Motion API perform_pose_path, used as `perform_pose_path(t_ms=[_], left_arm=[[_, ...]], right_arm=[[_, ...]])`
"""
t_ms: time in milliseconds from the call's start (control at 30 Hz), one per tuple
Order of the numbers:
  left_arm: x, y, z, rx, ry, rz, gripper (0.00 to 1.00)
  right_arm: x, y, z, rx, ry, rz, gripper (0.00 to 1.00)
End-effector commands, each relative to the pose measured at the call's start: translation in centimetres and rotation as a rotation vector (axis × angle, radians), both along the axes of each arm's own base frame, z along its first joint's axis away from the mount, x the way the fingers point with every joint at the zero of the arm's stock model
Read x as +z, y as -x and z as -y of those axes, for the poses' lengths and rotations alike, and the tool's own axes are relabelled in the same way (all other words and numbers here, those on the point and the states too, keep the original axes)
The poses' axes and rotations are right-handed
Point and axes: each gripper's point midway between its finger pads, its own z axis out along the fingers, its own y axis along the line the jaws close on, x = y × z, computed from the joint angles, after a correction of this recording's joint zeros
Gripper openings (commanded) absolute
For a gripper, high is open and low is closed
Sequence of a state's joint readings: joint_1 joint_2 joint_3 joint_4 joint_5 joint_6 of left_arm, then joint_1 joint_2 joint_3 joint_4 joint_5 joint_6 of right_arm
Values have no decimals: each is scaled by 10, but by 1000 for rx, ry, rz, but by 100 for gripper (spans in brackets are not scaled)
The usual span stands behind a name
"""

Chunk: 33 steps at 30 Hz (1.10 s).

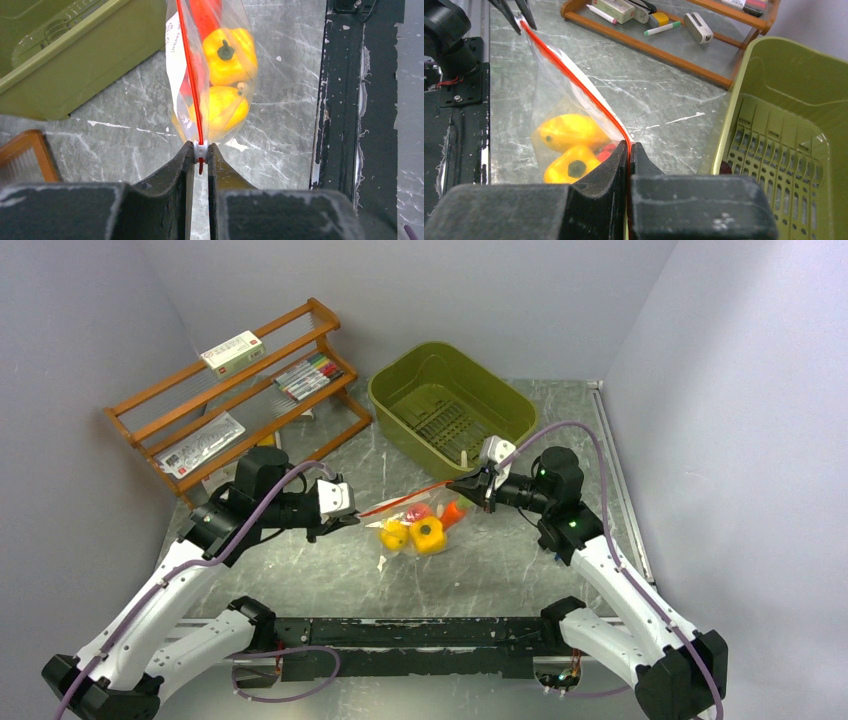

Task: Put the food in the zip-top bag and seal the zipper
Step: Zip the zipper food storage bag at the center of the board, then place the zipper food storage bag at the center of the board.

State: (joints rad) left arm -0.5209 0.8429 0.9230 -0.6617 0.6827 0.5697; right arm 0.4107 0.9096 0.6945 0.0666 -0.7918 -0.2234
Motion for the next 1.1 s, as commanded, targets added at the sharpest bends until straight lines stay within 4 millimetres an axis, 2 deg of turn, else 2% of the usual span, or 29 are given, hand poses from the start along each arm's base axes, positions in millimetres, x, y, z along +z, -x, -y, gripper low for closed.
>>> perform_pose_path(t_ms=[0,233,333,467,567,633,733,900,1067], left_arm=[[0,5,-15,40,-60,13,7],[-3,8,-25,64,-95,19,7],[-1,5,-28,84,-107,28,7],[11,0,-33,120,-112,70,7],[28,-7,-42,177,-114,138,7],[37,-13,-47,217,-109,184,7],[45,-19,-48,246,-89,222,7],[45,-22,-57,313,-77,247,7],[56,-45,-77,464,-87,357,7]], right_arm=[[12,-14,14,-97,-3,34,0],[11,-17,15,-92,4,30,0],[13,-12,10,-43,-1,37,0],[8,7,0,85,-11,66,0],[3,6,-3,105,24,61,0],[-4,4,-13,143,79,45,0],[-3,5,-36,201,136,45,0],[4,9,-62,228,76,105,0],[17,-19,-86,211,27,162,0]])
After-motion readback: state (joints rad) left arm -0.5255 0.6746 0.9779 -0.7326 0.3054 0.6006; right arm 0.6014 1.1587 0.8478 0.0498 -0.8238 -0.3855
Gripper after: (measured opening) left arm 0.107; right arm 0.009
